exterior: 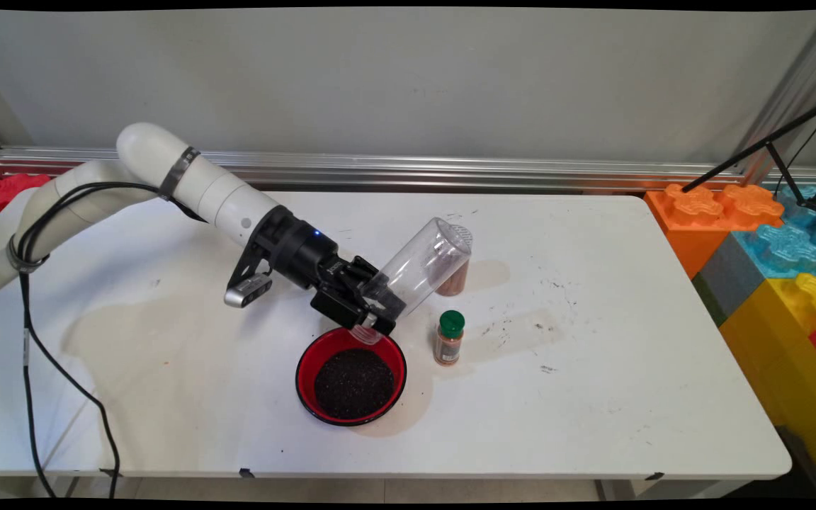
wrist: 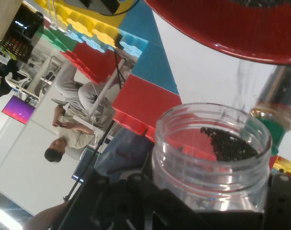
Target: Pour the black seasoning powder in the red bowl
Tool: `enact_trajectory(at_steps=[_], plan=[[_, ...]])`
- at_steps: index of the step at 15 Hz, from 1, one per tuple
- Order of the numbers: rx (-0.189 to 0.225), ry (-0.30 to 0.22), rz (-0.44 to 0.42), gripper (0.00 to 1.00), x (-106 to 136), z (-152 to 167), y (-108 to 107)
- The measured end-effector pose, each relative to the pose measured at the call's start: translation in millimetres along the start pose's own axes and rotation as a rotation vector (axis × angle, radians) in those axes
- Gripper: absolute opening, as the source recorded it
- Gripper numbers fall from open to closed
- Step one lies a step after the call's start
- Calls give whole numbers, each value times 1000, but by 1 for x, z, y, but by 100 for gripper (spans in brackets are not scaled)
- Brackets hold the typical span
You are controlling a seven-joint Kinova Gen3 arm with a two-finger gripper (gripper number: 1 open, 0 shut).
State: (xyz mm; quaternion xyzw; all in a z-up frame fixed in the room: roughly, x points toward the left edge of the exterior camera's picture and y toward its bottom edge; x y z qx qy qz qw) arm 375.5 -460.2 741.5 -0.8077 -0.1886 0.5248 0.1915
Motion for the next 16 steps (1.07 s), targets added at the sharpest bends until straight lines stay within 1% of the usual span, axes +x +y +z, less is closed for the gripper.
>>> enact_trajectory(at_steps=[4,16], plan=[[2,-4,32,0,-2,-1,-3],[28,-7,137,0,-5,-6,-21]])
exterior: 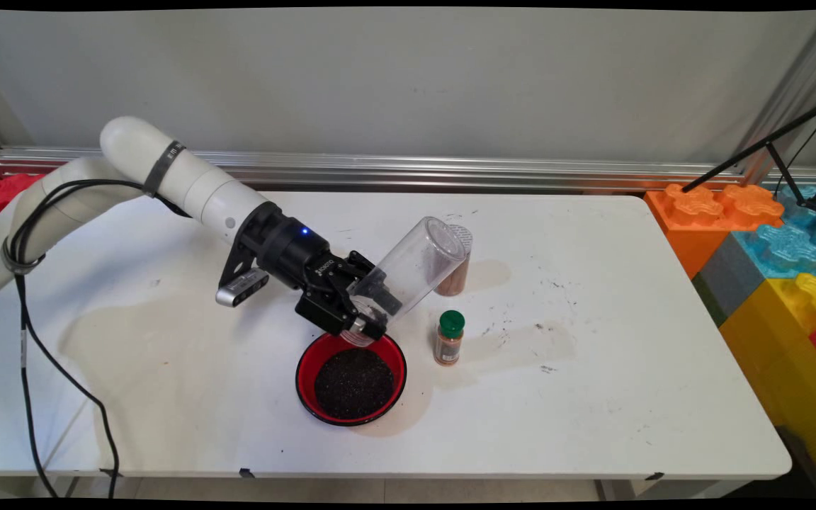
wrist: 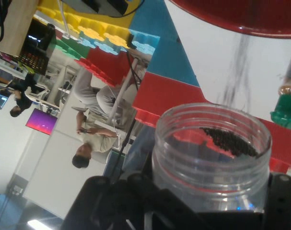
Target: Pour the black seasoning powder in the red bowl
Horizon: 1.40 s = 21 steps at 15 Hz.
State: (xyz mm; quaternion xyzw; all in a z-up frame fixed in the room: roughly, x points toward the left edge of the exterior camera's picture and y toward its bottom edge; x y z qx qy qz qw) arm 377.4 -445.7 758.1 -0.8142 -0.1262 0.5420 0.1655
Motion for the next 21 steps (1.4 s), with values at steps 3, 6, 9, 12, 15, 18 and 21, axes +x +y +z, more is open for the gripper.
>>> enact_trajectory(at_steps=[3,6,9,12,15,18,21], plan=[[4,1,23,0,-1,-1,-2],[8,1,40,0,-2,-1,-5],[11,2,56,0,-2,-1,-6],[13,2,66,0,-3,-1,-8],[14,1,59,0,-3,-1,-8],[16,-3,7,0,-3,-2,-9],[25,-10,-66,0,-2,-2,-10]])
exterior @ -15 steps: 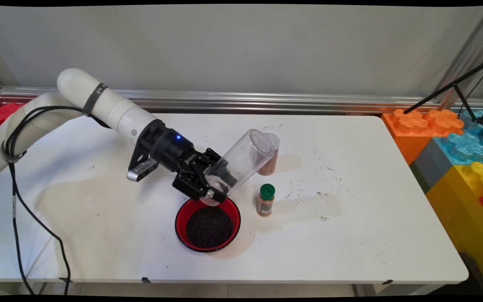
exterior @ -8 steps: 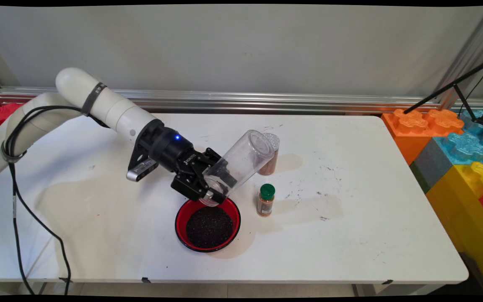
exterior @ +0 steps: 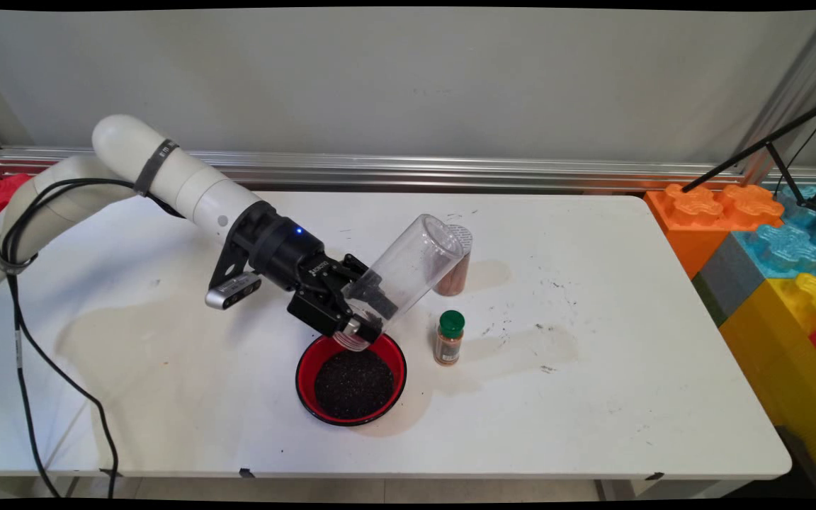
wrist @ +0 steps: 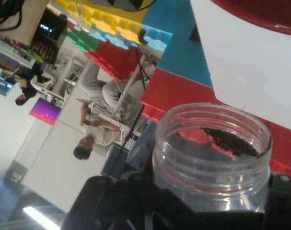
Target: Pour the black seasoning powder in the red bowl
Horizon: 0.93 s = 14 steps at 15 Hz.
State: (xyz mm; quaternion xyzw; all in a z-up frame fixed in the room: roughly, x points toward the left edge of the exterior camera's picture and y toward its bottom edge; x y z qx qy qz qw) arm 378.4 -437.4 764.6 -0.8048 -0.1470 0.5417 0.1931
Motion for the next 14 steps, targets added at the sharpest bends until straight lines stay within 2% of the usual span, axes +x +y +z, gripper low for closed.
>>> enact_trajectory(at_steps=[6,14], plan=[[13,-15,-130,0,2,-1,-2],[8,-40,-332,0,6,-7,-2]])
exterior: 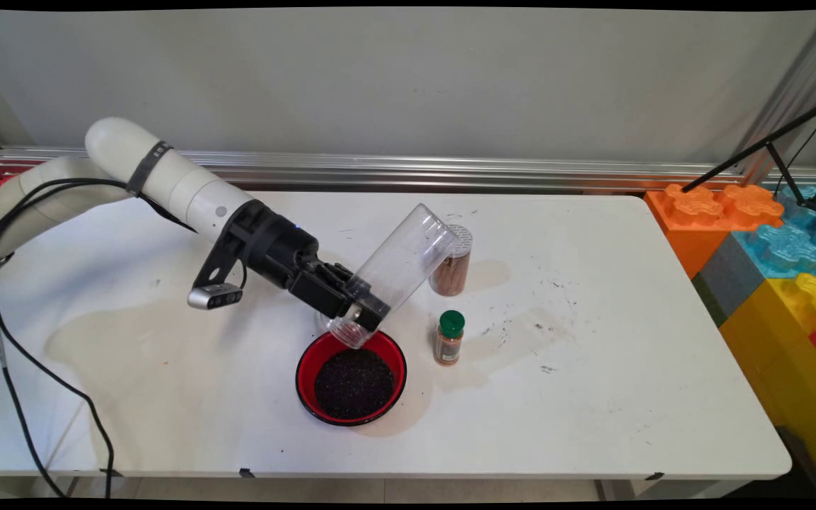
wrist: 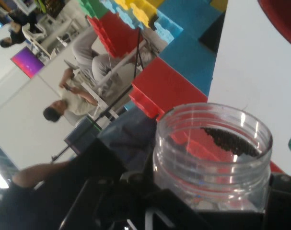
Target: Pour the black seasoning powder in the red bowl
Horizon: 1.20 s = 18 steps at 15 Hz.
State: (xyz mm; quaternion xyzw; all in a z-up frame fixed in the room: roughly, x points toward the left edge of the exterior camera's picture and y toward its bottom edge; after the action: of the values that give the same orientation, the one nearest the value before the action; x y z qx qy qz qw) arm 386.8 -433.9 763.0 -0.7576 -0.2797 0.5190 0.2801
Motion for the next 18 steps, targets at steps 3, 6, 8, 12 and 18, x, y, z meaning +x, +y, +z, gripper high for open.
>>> enact_trajectory(at_steps=[3,6,8,12,18], plan=[[-3,-16,-86,0,1,-2,1],[-4,-32,-172,0,1,-5,2],[-4,-43,-239,0,1,-6,2],[-4,-60,-365,0,3,-9,2],[-5,-81,-542,0,5,-13,2]])
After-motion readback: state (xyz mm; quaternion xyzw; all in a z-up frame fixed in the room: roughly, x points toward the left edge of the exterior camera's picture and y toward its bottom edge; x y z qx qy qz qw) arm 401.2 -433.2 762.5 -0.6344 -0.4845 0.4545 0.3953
